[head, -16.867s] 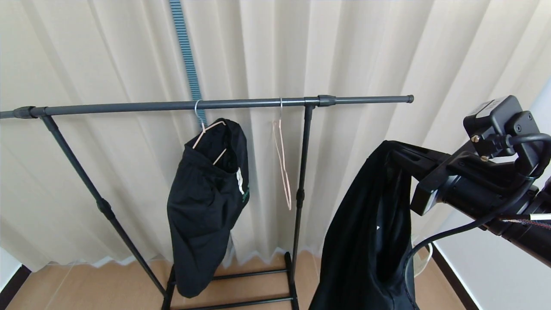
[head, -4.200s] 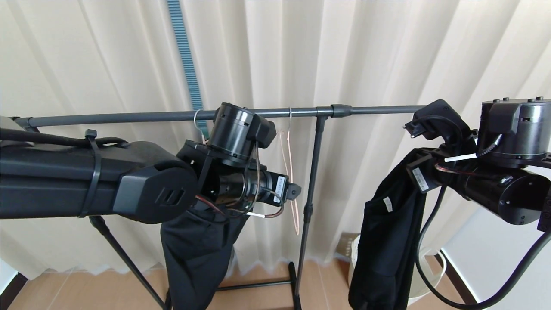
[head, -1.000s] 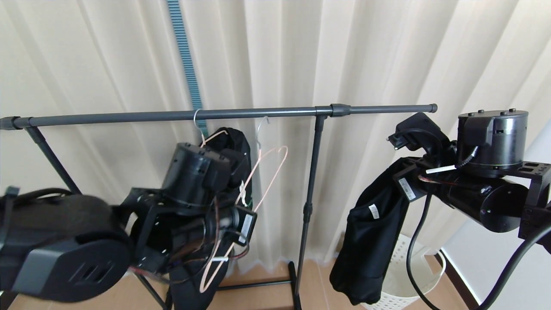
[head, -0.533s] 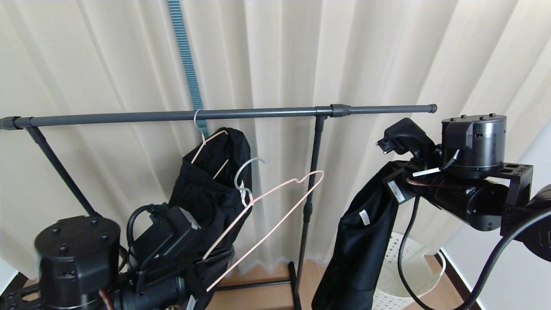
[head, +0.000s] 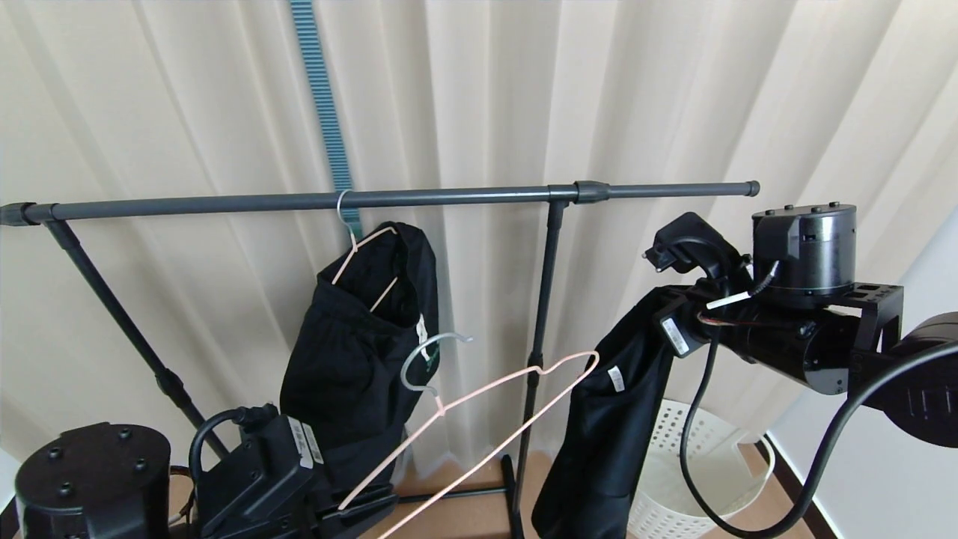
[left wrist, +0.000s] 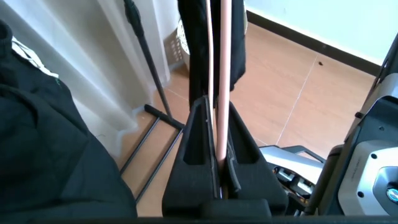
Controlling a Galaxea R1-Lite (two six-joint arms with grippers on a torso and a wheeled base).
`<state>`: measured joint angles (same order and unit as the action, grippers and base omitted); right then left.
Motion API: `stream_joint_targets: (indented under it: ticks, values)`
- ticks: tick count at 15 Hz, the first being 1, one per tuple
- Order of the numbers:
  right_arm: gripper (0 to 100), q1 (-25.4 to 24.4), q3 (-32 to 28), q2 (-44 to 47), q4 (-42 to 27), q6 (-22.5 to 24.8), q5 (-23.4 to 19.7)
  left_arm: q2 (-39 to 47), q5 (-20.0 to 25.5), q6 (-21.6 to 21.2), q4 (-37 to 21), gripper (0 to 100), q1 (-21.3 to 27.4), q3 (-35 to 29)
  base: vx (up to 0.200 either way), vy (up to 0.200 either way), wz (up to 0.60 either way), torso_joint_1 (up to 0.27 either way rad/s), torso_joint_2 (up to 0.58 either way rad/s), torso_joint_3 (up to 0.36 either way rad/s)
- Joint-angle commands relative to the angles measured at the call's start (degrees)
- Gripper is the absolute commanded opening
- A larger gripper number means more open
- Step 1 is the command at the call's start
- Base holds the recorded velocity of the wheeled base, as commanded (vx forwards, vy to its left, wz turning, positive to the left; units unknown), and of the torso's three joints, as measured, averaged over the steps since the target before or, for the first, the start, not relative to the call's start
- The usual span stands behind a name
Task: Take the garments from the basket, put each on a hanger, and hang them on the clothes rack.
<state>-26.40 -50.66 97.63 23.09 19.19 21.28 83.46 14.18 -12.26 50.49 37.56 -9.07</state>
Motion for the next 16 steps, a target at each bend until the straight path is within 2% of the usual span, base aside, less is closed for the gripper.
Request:
stream_joint_targets:
  ticks: [1, 4, 8, 16]
  values:
    - [0, -0.49, 0.13, 0.80, 0.03, -0.56, 0.07, 0.30, 0.06, 0.22, 0.13, 0, 0.85, -0.33, 0.000, 0.000, 0.00, 0.000, 0.00, 0.000]
    - [0, -2.07, 0.13, 1.15, 0.03, -0.91, 0.07, 2.41, 0.15, 0.40, 1.54, 0, 1.46, -0.33, 0.000, 0.000, 0.00, 0.000, 0.00, 0.000]
    - [0, -4.09, 0.13, 2.74, 0.03, -2.58, 0.51, 6.10, 0.15, 1.63, 7.69, 0, 3.13, 1.07, 0.000, 0.000, 0.00, 0.000, 0.00, 0.000]
    - [0, -7.43, 1.01, 2.74, 0.03, -3.37, 2.09, 6.28, 0.06, 3.12, 8.31, 0, 3.49, 0.54, 0.000, 0.000, 0.00, 0.000, 0.00, 0.000]
